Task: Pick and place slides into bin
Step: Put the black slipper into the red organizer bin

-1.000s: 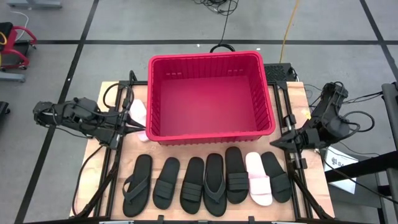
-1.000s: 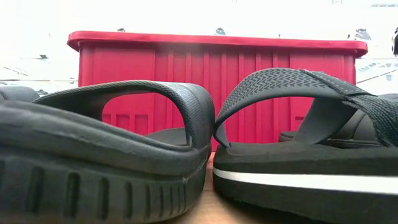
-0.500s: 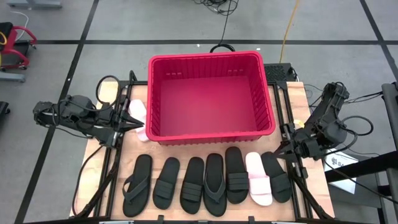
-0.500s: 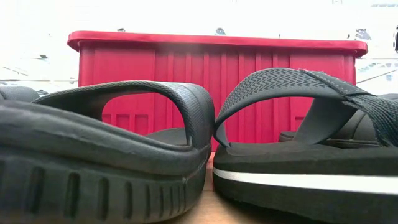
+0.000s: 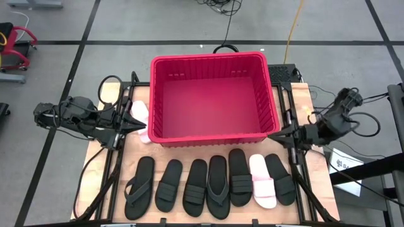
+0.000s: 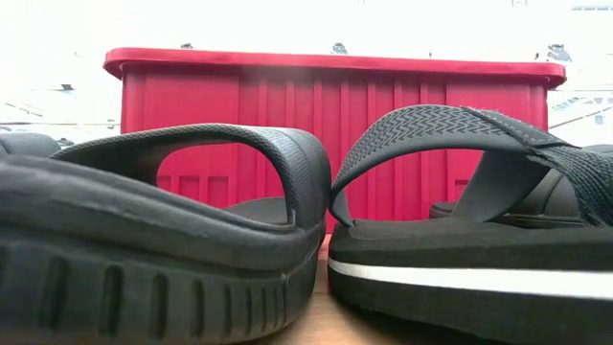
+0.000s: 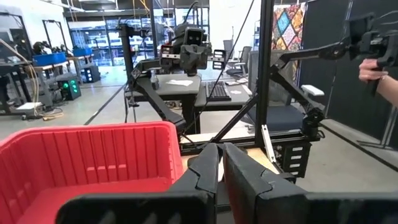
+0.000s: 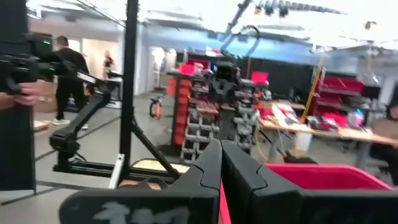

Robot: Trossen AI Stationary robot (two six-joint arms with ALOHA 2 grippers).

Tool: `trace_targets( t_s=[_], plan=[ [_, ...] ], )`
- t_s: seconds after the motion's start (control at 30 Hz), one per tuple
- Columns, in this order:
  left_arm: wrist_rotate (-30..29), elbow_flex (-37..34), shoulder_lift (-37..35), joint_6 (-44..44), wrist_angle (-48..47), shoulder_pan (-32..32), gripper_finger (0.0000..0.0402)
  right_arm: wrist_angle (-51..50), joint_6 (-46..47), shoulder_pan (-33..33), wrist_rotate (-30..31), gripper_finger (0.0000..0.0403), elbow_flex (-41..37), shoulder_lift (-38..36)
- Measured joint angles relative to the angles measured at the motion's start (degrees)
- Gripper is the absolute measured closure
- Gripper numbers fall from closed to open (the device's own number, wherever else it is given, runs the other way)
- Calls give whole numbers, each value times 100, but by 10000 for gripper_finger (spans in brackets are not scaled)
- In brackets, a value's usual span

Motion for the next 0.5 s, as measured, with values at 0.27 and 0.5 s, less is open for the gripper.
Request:
trace_targets(
  t_s=[0.27, 0.5],
  plan=[
    [-12, 0, 5, 3, 0, 0, 376, -2037, 1367, -560, -1011, 403, 1110, 681],
    [-16, 0, 39, 134, -13, 0, 376, -3130, 2785, -762, -2231, 403, 1442, 997]
  ],
)
